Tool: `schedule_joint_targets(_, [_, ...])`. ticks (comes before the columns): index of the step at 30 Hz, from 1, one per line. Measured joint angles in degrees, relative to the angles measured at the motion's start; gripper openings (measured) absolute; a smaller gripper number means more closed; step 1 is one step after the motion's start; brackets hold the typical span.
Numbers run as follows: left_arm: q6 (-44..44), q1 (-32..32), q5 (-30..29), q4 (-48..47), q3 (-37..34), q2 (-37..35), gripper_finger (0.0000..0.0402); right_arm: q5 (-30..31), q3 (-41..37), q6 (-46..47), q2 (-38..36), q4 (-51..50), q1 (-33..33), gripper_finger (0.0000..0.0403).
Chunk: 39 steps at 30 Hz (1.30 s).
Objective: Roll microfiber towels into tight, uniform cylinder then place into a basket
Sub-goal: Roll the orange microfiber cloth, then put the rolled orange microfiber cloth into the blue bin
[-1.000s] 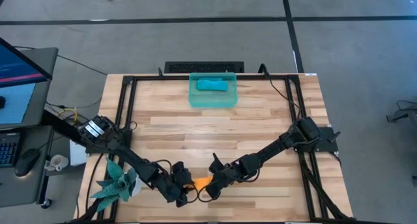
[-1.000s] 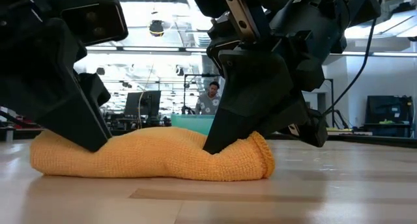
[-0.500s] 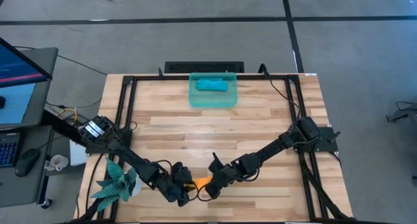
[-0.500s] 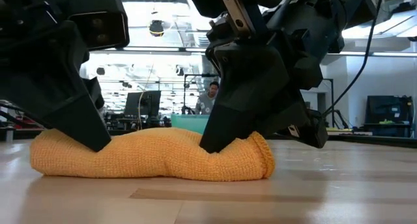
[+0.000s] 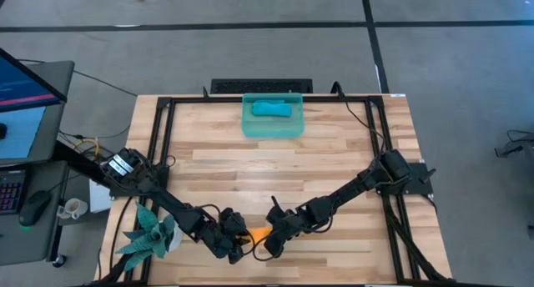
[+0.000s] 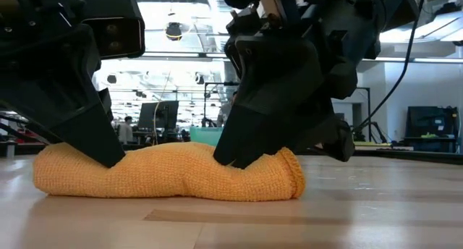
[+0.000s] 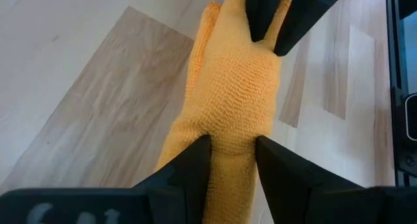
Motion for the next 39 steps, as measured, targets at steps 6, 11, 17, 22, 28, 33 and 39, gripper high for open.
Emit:
schedule_joint_targets(6, [-0.06,0.00,0.00,0.10,0.00,0.00,0.0123,-0.18,-0.17,-3.68,-1.73,-0.77,0.09,0.0113])
schedule_joint_targets(11, [-0.26,0.00,0.00,0.38,0.00,0.00,0.0123,0.27,-0.38,-7.83,-5.61,-6.38,0.35,0.0112])
schedule_joint_targets(17, [-1.07,0.31,0.36,0.57,-0.04,0.00,0.0123,6.57,-0.42,-11.01,-11.28,-17.48,2.93,0.0112])
schedule_joint_targets(22, [-1.40,0.31,0.35,0.63,-0.04,0.00,0.0123,14.37,-0.37,-10.70,-12.61,-22.69,7.98,0.0112])
schedule_joint_targets(28, [-1.40,0.31,0.35,0.63,-0.04,0.00,0.0123,16.41,-0.31,-10.67,-12.61,-18.07,10.57,0.0112])
schedule_joint_targets(33, [-1.38,0.31,-0.09,0.65,-0.04,0.00,0.0123,17.23,-0.22,-14.63,-12.68,-14.37,8.11,0.0132])
schedule_joint_targets(39, [-1.36,0.31,-0.09,0.65,-0.04,0.00,0.0123,13.23,-0.20,-16.56,-12.70,-13.47,2.27,0.0205])
